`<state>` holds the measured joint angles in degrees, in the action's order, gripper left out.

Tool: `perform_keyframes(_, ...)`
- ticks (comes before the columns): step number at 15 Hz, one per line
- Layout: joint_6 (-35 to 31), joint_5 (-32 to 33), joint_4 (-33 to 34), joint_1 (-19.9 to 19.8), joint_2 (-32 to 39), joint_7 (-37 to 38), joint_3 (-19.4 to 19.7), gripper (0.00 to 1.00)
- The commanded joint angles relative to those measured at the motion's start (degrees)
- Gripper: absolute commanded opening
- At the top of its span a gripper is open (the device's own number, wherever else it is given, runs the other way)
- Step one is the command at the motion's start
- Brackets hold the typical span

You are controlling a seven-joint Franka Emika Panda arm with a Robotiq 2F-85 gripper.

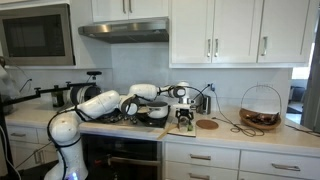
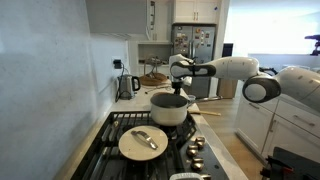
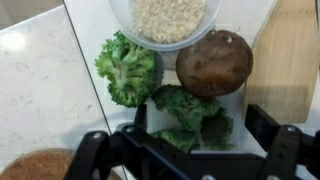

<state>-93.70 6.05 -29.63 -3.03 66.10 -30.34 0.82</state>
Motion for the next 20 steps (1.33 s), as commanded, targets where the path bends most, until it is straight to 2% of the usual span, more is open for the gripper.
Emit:
perform_keyframes(1,1.5,0.4,2.5,-0.2,0.9,-0.6,0.5,1.00)
perform_keyframes(3,1.5,0.4,2.5,-0.3,0.9,-0.7,0.5,1.00)
perform_keyframes(4,1.5,0.3,2.5,-0.4,0.9,-0.7,0.5,0.79)
perform_keyframes(6,1.4,0.4,2.5,-0.3,1.0,-0.7,0.6,0.68)
perform_keyframes(9,1.4,0.3,2.5,-0.3,0.9,-0.6,0.6,0.42)
perform_keyframes(13,1.1,0.4,2.6,-0.2,0.8,-0.6,0.6,0.15)
perform_keyframes(15,1.0,0.4,2.6,-0.1,0.6,-0.5,0.6,0.05)
perform_keyframes(20,1.1,0.5,2.7,0.2,0.2,-0.6,0.6,0.07)
